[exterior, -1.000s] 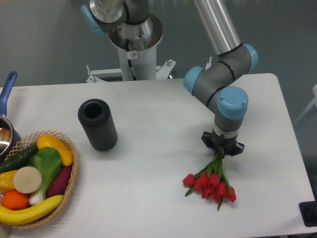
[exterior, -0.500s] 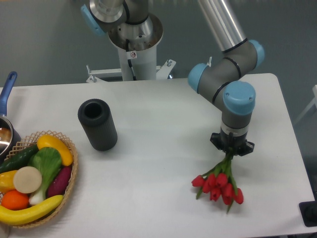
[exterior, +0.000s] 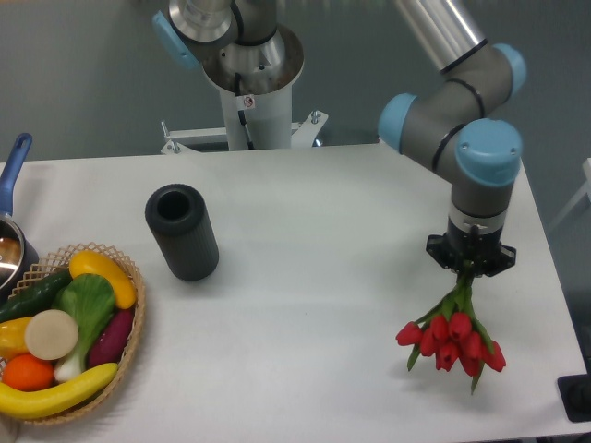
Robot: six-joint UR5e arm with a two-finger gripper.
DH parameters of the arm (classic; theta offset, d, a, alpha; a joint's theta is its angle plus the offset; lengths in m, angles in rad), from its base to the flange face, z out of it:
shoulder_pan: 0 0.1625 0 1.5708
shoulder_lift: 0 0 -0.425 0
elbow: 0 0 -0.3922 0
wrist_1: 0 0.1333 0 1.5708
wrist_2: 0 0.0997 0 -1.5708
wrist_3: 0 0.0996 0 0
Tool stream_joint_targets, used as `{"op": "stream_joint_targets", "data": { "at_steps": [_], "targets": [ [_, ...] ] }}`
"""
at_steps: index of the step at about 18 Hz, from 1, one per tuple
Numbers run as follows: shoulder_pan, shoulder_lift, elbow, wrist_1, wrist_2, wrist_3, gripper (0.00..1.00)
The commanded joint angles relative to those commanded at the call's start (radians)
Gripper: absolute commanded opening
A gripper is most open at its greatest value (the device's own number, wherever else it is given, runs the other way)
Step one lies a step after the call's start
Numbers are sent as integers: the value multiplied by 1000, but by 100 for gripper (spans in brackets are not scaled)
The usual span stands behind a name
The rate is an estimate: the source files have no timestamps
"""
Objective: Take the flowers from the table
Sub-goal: 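Lift the red tulip bunch up off the table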
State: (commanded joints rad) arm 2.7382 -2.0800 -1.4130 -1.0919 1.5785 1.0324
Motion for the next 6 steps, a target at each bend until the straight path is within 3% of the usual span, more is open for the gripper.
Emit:
{"op": "stream_joint_targets", "data": {
  "at_steps": [6],
  "targets": [
    [0, 0, 17, -23, 0, 0, 0]
  ]
}}
